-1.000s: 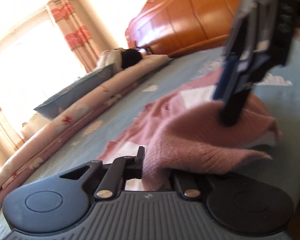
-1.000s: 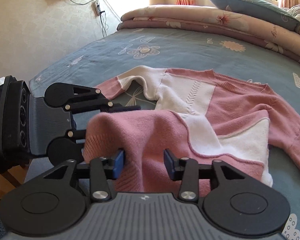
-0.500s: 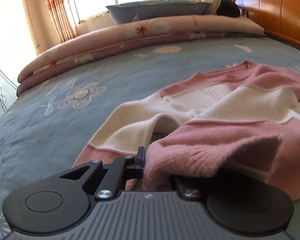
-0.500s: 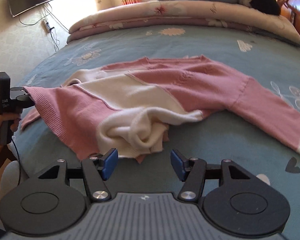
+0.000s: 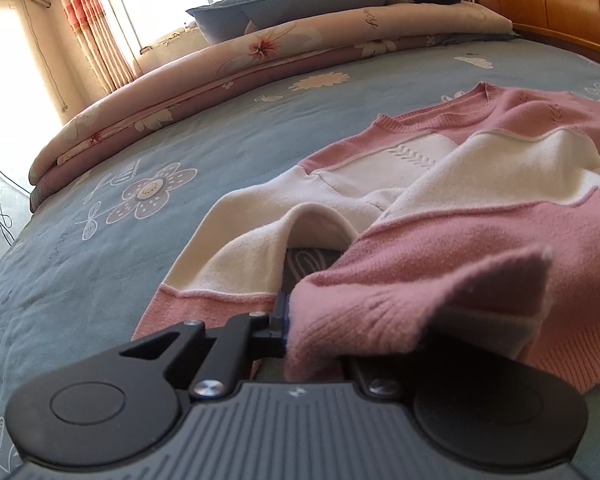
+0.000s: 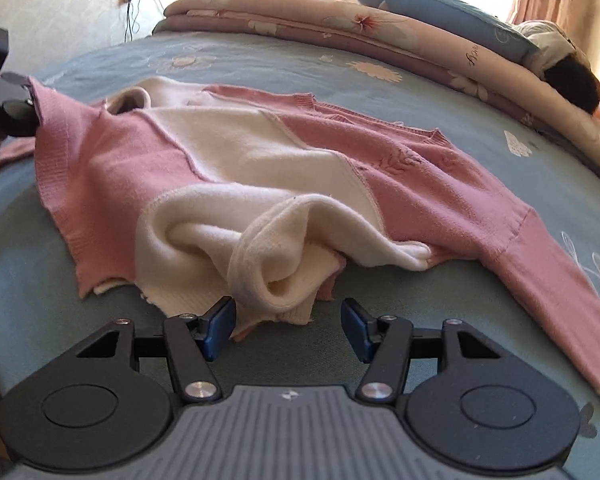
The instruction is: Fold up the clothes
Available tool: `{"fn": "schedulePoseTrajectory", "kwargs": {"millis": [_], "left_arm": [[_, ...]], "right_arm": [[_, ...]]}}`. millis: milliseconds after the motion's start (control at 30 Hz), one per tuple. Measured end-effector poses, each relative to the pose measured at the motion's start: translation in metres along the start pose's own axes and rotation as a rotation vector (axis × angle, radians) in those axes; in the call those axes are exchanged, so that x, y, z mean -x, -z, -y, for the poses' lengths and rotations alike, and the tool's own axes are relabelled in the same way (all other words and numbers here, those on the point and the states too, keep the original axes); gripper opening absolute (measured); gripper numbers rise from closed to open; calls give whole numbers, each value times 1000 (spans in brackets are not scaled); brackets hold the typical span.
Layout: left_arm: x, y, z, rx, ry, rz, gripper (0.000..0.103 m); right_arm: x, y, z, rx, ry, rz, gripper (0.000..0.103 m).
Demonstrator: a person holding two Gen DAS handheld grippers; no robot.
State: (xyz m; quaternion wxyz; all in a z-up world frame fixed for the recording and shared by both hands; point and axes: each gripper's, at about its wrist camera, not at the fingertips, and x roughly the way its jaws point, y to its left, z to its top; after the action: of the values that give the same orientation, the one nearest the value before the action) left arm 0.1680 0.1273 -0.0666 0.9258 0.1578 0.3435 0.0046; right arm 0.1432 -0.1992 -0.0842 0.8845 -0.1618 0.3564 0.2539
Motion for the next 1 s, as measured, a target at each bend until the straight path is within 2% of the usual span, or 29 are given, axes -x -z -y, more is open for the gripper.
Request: {"fn": "schedulePoseTrajectory", "kwargs": {"millis": [267, 333, 400, 433, 567, 633, 833, 1000], "left_arm": [[-6, 0, 3, -29, 4, -15, 6], [-9, 0, 4, -31, 6, -21, 6], [-11, 0, 5, -33, 6, -28, 6], [-12, 0, 6, -35, 6, -30, 6], [-9, -1, 6, -56, 21, -35, 6], [-5, -2, 3, -59, 27, -29, 8], [31, -11, 0, -76, 36, 36, 8], [82, -21, 7, -109, 77, 128, 8]], "right_arm": [[-2, -18, -10, 171, 58, 137, 63], [-8, -22, -12, 195, 31, 124, 62], [-17, -25, -13, 205, 0, 89, 56], [-20, -26, -12, 201, -17, 74, 49], [-12, -28, 3, 62, -90, 35, 32], [0, -27, 12, -3, -134, 24, 29], [49, -25, 46, -210, -261, 13, 27], [101, -25, 66, -279, -275, 54, 27]]}}
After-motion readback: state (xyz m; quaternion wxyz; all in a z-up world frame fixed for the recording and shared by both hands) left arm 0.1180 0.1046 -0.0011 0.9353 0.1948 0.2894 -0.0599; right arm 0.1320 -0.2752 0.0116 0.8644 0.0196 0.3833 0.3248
